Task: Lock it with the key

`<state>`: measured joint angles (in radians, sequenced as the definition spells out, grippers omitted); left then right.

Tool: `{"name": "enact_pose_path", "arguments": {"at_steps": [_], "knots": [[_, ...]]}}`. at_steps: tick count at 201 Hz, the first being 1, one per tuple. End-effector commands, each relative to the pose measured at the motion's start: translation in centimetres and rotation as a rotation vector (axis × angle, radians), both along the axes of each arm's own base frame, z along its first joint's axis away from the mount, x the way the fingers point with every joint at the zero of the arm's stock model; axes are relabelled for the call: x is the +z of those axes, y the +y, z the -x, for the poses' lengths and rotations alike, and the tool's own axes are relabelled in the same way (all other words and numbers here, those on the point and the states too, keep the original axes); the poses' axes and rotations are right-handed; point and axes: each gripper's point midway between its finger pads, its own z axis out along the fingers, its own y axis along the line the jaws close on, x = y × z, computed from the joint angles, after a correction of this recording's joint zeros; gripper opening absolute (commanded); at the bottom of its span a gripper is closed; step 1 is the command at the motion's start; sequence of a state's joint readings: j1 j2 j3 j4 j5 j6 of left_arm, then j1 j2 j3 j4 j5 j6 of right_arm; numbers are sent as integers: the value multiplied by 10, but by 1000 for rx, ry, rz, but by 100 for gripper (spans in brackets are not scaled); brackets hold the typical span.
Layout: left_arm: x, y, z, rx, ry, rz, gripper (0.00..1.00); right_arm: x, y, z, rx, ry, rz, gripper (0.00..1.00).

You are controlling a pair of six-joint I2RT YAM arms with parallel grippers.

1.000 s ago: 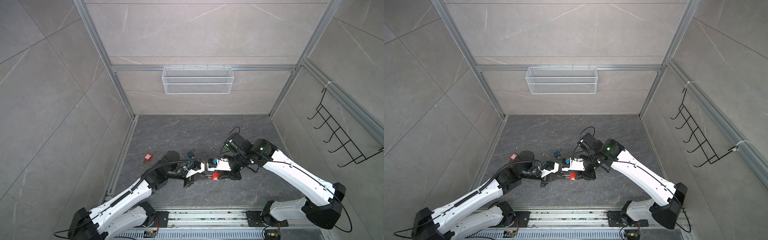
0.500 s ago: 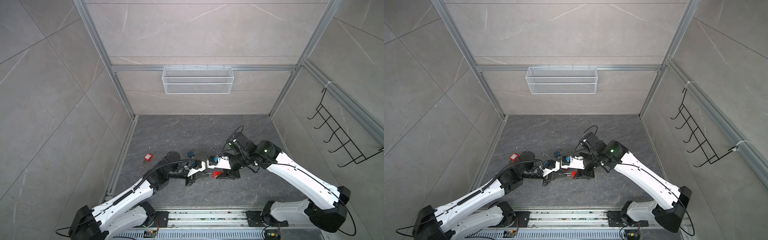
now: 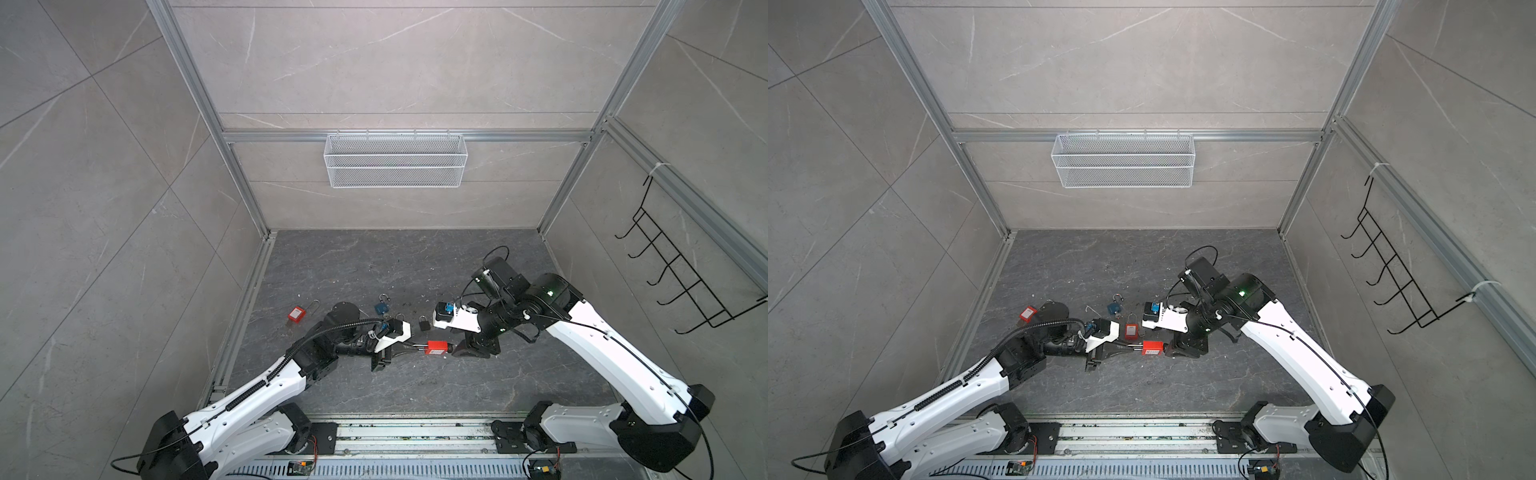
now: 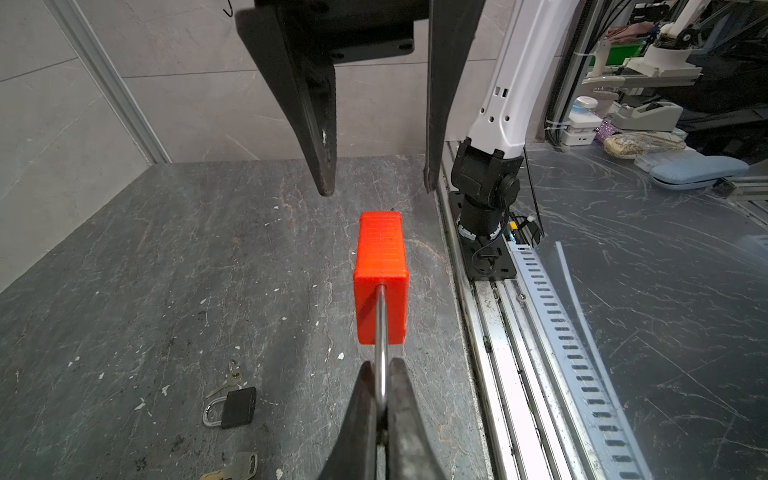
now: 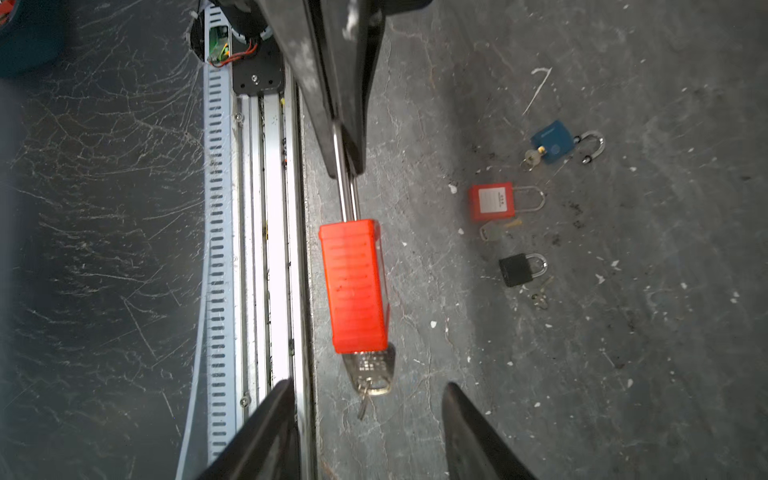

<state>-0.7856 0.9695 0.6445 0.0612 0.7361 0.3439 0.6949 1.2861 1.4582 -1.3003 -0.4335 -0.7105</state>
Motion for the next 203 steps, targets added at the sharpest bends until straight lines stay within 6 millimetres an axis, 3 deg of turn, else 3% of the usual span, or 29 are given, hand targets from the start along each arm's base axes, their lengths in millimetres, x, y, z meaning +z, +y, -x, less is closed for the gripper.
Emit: {"name": "enact_pose_path", "arguments": {"at_steps": [1,52,117,138,157,190,203], "knots": [[35,-3,3,-32,-57,90,0,-10,-9,5,-14,41,50,58],[37,-4,2,-30,-47,96,0,-33,-1,-8,-24,76,101,52],[36,-4,1,-17,-33,112,0,-41,10,-53,-127,-185,39,51],[35,-4,0,-10,-34,110,0,-44,8,-64,-158,-308,60,55],[34,-3,-1,0,-41,110,0,-42,4,-56,-121,-367,55,55],[34,-1,-2,11,-54,102,0,-36,-9,-10,16,-283,30,58],[32,-1,-2,12,-56,93,0,-38,-19,-3,13,-246,87,57]]}}
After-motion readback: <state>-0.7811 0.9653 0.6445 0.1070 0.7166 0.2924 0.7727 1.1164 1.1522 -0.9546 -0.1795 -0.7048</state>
